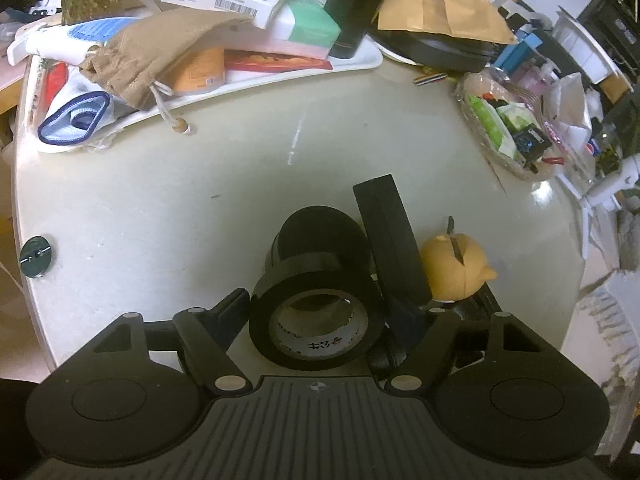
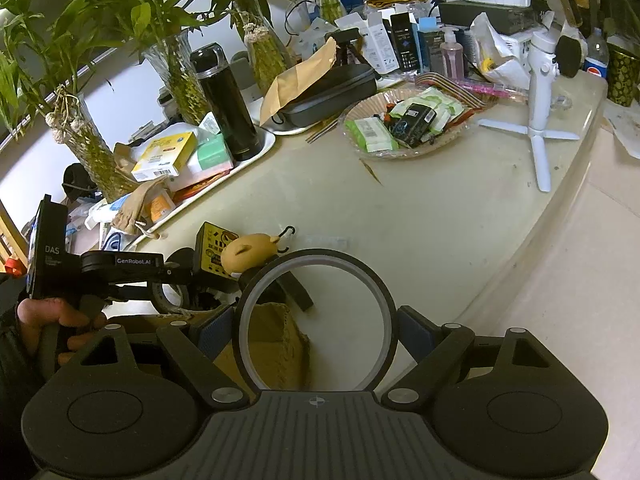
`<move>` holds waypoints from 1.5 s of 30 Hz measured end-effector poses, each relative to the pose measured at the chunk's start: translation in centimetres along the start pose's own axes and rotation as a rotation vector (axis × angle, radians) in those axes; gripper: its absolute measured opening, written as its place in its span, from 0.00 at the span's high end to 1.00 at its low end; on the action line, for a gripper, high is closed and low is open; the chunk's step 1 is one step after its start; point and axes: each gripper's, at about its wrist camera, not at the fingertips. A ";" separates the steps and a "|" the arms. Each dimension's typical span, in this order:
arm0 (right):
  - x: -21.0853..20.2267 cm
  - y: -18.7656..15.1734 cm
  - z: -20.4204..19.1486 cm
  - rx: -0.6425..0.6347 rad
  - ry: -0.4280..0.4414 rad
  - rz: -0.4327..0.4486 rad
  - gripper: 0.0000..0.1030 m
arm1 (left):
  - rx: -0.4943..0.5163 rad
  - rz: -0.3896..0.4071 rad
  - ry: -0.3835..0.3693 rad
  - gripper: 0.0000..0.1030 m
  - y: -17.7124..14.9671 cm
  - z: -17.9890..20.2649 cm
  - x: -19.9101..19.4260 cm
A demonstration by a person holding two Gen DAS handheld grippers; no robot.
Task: Organize rigid objects
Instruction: 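Grasp the black tape roll with the left gripper while the right gripper holds the ring, then lower both held tape rolls into the cardboard box and open both grippers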
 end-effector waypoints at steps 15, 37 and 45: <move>-0.1 -0.1 -0.3 -0.014 -0.005 0.014 0.14 | 0.121 0.141 -0.029 0.29 0.2 0.4 -6.2; 1.2 -2.5 -5.4 -0.134 0.088 -0.022 0.14 | 0.331 0.059 -0.083 0.29 -4.6 1.9 -11.5; 2.3 -3.6 -7.6 -0.199 0.160 -0.060 0.15 | 0.373 -0.026 -0.074 0.29 -6.0 2.1 -10.2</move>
Point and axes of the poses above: each gripper's, at about its wrist camera, not at the fingertips, and x roughly the way its jaws point, z to its right, y to its top, and after that the axes turned 1 degree about -x, right-handed
